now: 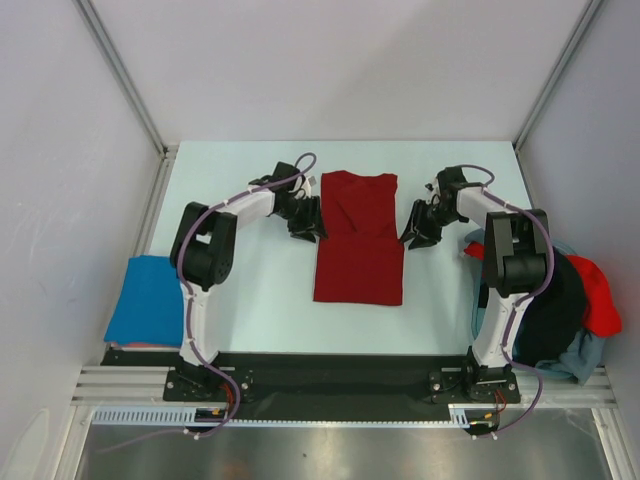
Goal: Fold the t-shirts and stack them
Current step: Fold the tshirt
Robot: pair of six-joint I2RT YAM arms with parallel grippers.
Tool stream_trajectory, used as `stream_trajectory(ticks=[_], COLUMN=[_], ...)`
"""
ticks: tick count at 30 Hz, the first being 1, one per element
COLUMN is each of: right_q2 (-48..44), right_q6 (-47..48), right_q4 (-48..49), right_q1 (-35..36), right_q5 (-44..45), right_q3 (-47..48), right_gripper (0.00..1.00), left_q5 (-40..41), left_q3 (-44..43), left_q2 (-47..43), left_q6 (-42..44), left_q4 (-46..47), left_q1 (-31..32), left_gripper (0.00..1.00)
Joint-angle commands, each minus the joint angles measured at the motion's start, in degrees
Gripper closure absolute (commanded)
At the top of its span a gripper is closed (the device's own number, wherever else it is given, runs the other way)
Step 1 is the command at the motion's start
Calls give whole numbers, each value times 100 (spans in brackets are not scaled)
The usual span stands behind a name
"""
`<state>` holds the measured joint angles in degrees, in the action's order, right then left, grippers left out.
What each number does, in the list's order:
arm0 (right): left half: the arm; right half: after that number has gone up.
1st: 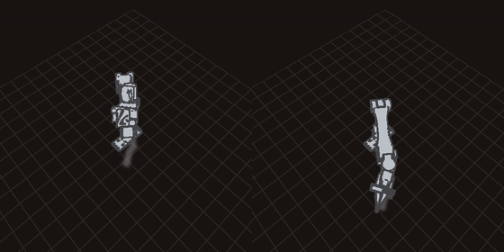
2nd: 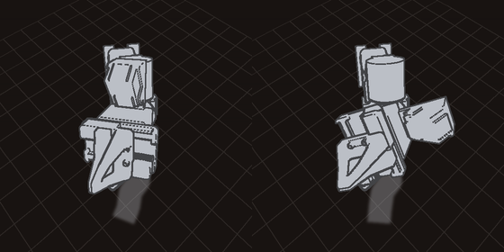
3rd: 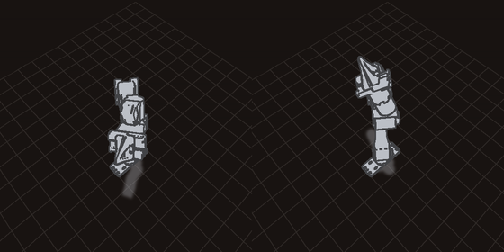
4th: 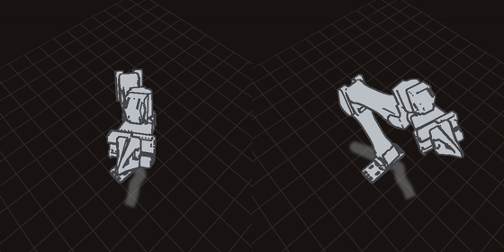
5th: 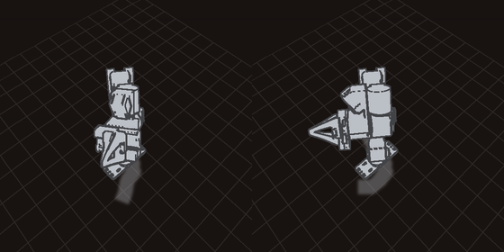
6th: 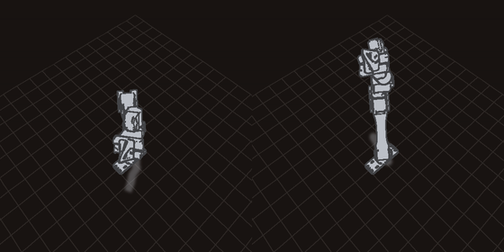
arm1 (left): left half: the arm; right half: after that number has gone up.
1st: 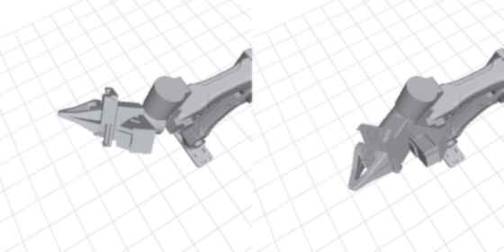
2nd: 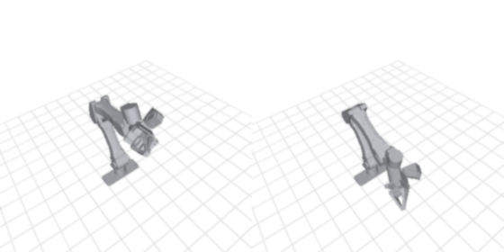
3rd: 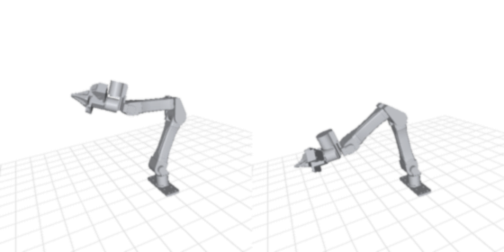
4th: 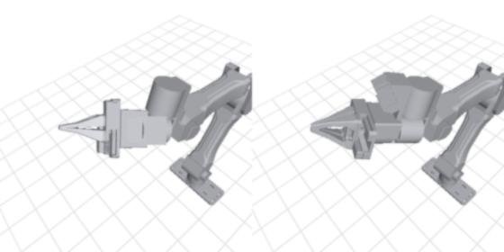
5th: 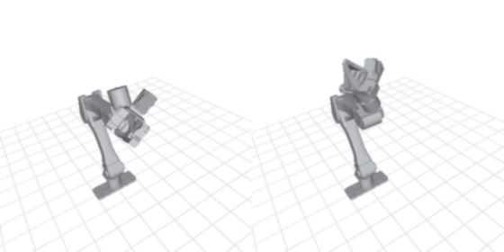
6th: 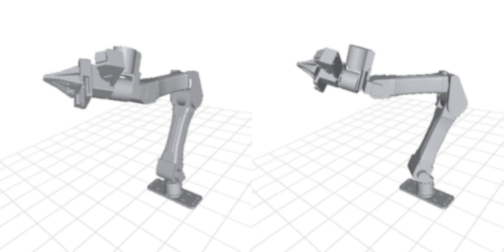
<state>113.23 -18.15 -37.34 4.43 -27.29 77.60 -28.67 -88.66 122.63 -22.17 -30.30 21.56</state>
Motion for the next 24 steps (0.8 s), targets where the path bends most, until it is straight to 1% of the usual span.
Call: stream_trajectory(ticks=[1,8,10,11,12,13,14,15,16,17,20,24], right_q2=[50,94,68,85,111,146,164,164,138,121,-29,-187], right_q6=[101,40,31,31,22,22,5,5,-4,5,31,49], right_q4=[60,157,271,289,298,298,272,237,201,166,-10,-45], right_q1=[6,6,14,14,14,14,14,14,14,14,-3,-3], right_q5=[4,-215,-277,-286,-312,-330,-330,-330,-312,-277,-207,-180], right_q3=[194,150,115,132,158,185,211,264,282,299,317,282], right_gripper=[57,60,61,62,65,68,77,80,84,90,100,100], left_q5=[-78,-324,-350,-333,-307,-280,-236,-201,-175,-122,36,230], left_q3=[-309,-476,-485,-459,-433,-406,-354,-327,-301,-231,-99,33], left_q2=[59,226,253,244,209,191,165,139,104,69,-107,-327], left_q6=[55,-94,-129,-138,-138,-138,-138,-121,-121,-129,-173,-164], left_q4=[7,33,25,33,25,25,25,25,25,25,33,25], left_q1=[-38,-38,-38,-38,-38,-38,-38,-47,-47,-64,-91,-143], left_gripper=[51,63,70,73,82,87,91,100,100,100,100,100])
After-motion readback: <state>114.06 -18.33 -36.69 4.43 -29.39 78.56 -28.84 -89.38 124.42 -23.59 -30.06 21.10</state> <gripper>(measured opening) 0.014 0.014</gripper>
